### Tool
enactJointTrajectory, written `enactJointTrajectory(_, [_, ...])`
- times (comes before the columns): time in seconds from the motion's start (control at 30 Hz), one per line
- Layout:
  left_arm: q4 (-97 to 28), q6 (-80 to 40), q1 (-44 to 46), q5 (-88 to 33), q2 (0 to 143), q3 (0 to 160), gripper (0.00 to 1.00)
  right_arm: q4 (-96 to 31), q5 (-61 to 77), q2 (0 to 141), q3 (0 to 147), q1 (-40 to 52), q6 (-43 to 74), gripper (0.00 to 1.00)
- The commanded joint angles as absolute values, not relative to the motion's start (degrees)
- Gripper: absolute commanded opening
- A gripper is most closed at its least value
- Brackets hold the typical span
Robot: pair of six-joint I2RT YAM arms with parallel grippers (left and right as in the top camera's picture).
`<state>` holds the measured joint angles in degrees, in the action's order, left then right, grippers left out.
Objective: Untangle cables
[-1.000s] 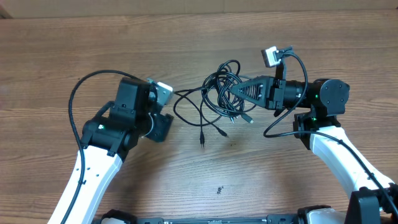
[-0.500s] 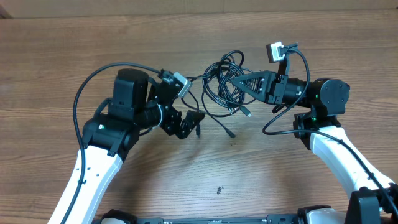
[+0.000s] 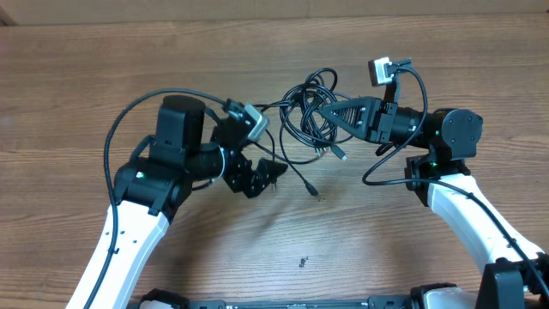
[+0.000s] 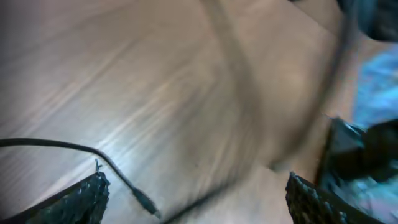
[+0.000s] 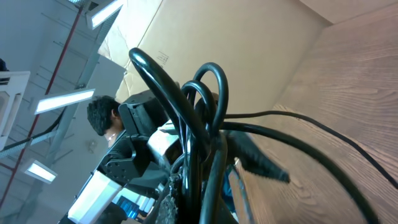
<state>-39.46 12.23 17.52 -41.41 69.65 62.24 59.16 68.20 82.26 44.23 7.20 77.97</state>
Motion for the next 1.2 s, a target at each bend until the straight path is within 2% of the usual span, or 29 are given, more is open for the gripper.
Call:
enactJointTrajectory(0.0, [-41.2,19.3,17.5,-49.8,69.6,62.1,0.91,59.7,67.7,81.0,45.2,4.9,78.5,0.04])
enactJointTrajectory(0.27, [-34.2,18.2,13.0,-47.4,69.6,62.1,1.0,59.8,70.2,81.0,45.2,4.1,79.7,0.04])
enactJointTrajectory(0.47, [-26.0,13.2,11.0,-47.4,69.6,62.1,1.0,60.0,71.4,81.0,45.2,4.2,79.7,0.04])
enactJointTrajectory(0.6, [-26.2,12.8,11.0,-47.4,69.8,62.1,1.0,60.6,72.1,81.0,45.2,4.3,79.7,0.04])
enactJointTrajectory(0.83, [-27.9,12.6,11.6,-48.0,72.1,62.1,1.0,69.7,71.9,81.0,45.2,5.3,84.3,0.04])
enactJointTrajectory(1.0, [-25.2,11.1,12.1,-51.0,74.2,62.1,1.0,70.1,71.9,81.0,45.2,5.3,84.7,0.04])
enactJointTrajectory(1.1, [-23.8,11.1,12.1,-51.1,74.7,62.1,0.98,70.1,72.0,81.0,45.2,5.3,85.3,0.04])
enactJointTrajectory(1.17, [-23.0,11.1,12.1,-51.3,74.9,62.1,0.85,70.3,72.2,81.0,45.2,5.3,85.3,0.04])
